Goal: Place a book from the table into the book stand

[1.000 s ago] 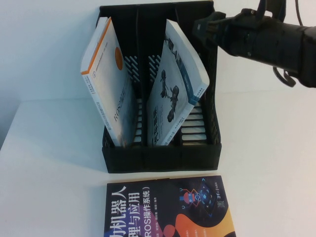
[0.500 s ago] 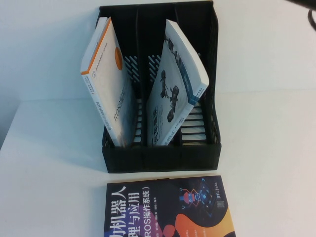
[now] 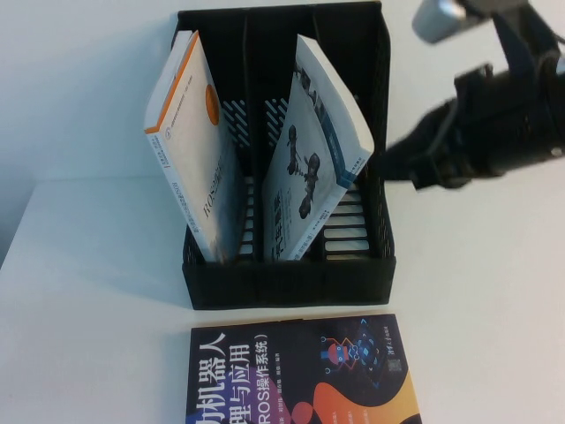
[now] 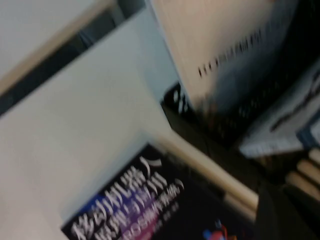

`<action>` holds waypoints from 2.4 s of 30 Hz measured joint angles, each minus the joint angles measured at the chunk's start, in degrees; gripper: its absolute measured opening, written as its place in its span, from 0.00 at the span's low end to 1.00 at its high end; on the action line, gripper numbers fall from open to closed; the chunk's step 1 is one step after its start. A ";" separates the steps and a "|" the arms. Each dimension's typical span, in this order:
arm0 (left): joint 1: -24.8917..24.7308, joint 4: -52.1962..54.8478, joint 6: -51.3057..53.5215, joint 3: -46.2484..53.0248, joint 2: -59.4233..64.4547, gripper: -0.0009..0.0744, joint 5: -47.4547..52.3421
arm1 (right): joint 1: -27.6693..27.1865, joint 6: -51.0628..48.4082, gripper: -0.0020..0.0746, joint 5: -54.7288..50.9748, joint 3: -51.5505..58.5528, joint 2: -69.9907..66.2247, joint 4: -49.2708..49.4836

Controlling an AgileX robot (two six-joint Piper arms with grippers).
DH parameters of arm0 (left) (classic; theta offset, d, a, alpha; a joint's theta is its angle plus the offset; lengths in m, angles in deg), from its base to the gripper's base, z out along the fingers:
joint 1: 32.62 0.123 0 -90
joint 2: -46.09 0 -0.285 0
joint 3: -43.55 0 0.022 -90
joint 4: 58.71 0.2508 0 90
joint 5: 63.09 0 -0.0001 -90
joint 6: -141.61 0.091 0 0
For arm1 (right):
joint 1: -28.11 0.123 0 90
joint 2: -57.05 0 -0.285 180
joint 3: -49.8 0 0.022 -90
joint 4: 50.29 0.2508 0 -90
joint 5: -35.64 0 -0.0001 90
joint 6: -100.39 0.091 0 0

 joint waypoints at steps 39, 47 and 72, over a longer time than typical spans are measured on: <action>0.00 0.74 0.00 0.07 0.00 0.01 -0.79 | 6.35 9.33 0.03 16.84 1.83 -12.69 -3.89; 0.00 0.74 0.00 0.07 0.00 0.01 -0.79 | 6.37 13.18 0.03 8.08 1.83 -13.15 -18.88; 0.00 0.97 0.00 0.56 0.00 0.01 -1.85 | 10.21 19.17 0.03 35.19 1.57 -19.66 -21.54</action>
